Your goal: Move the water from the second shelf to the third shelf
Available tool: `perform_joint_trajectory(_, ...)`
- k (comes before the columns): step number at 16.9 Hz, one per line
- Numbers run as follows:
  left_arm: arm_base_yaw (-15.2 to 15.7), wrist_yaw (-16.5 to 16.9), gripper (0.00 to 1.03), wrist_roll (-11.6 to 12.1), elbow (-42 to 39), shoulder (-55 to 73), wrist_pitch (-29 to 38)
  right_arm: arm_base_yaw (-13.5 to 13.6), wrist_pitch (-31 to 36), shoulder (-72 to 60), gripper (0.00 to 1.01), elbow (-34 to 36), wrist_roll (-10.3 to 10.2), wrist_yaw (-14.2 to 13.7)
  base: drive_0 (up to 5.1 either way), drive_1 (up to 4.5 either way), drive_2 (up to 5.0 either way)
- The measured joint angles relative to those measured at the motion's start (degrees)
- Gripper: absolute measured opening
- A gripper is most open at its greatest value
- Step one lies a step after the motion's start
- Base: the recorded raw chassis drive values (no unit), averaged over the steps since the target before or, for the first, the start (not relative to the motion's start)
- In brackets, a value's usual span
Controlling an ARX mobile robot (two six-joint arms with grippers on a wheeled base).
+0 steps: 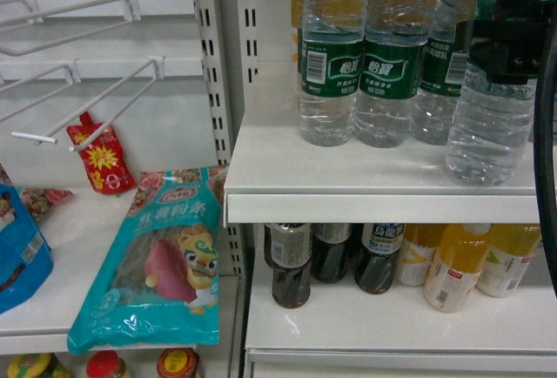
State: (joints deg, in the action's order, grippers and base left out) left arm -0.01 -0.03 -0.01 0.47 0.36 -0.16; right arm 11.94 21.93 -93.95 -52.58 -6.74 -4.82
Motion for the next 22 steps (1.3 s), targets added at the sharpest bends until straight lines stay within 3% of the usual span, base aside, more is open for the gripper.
perform_joint_trajectory(7,0.00,0.00,0.98,0.00,0.00,0.00,0.00,0.07,-2.84,-5.29,0.40,-7.54,1.03,-0.77,0.0,0.00,0.0)
perform_joint_trajectory(17,0.00,0.00,0.98,0.02,0.00,0.00,0.00,-0.33,-2.71,-5.31,0.40,-5.73,1.86,-0.24,0.0,0.00,0.0)
perform_joint_trajectory(18,0.00,0.00,0.98,0.02,0.00,0.00,0.00,-0.35,-2.73,-5.31,0.42,-5.70,1.84,-0.24,0.0,0.00,0.0)
perform_joint_trajectory(19,0.00,0.00,0.98,0.02,0.00,0.00,0.00,-0.37,-2.73,-5.31,0.56,-5.57,1.81,-0.24,0.0,0.00,0.0)
perform_joint_trajectory(21,0.00,0.00,0.98,0.02,0.00,0.00,0.00,-0.39,-2.64,-5.31,0.63,-5.53,1.84,-0.28,0.0,0.00,0.0)
perform_joint_trajectory(22,0.00,0.00,0.98,0.02,0.00,0.00,0.00,-0.44,-2.56,-5.31,0.74,-5.53,1.86,-0.33,0.0,0.00,0.0)
